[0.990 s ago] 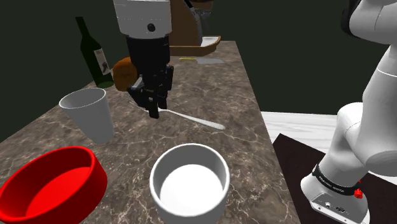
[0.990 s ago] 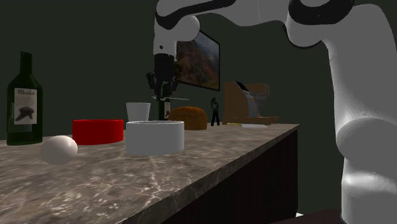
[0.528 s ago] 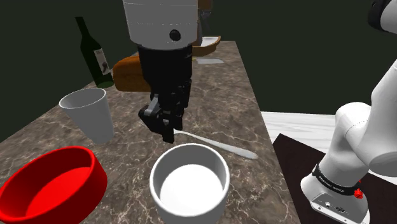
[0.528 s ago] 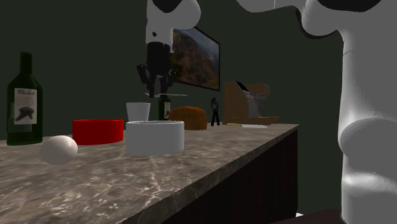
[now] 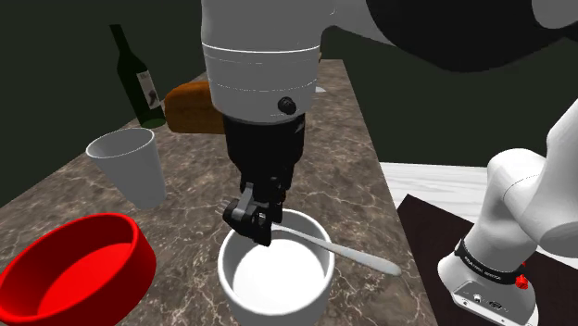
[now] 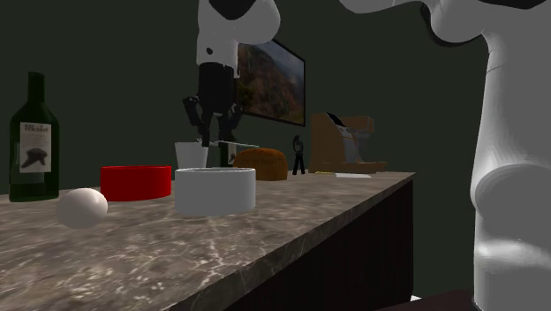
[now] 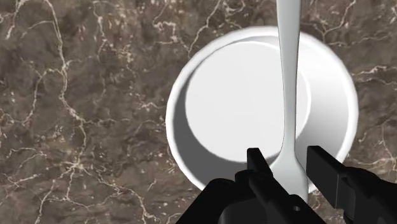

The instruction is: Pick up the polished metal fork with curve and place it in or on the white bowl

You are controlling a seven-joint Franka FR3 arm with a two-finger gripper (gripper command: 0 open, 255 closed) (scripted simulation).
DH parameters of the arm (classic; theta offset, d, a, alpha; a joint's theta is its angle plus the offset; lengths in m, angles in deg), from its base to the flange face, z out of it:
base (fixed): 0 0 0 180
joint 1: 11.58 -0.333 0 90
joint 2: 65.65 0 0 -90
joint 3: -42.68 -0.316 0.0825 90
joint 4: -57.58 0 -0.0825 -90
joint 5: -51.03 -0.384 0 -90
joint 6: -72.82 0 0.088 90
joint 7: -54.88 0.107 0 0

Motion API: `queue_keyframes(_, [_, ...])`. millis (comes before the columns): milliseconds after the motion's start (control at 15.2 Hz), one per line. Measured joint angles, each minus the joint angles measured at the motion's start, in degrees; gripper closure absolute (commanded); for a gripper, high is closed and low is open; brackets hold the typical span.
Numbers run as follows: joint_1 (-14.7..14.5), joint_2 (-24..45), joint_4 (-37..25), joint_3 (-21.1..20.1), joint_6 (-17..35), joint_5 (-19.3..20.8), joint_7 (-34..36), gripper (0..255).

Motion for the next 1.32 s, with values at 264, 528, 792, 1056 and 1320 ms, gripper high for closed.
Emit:
queue_keyframes(264, [-0.03,-0.25,3.43,-0.01,3.20,-0.15,-0.11,255])
queue_keyframes(528, [-0.07,-0.51,6.73,-0.02,6.26,-0.30,-0.21,255])
queue_keyframes(792, [-0.11,-0.36,7.56,-0.10,7.25,-0.24,-0.10,255])
queue_keyframes(1056, [-0.12,-0.33,7.58,-0.12,7.31,-0.22,-0.08,0])
queue_keyframes(1320, [-0.12,-0.33,7.58,-0.12,7.31,-0.22,-0.08,0])
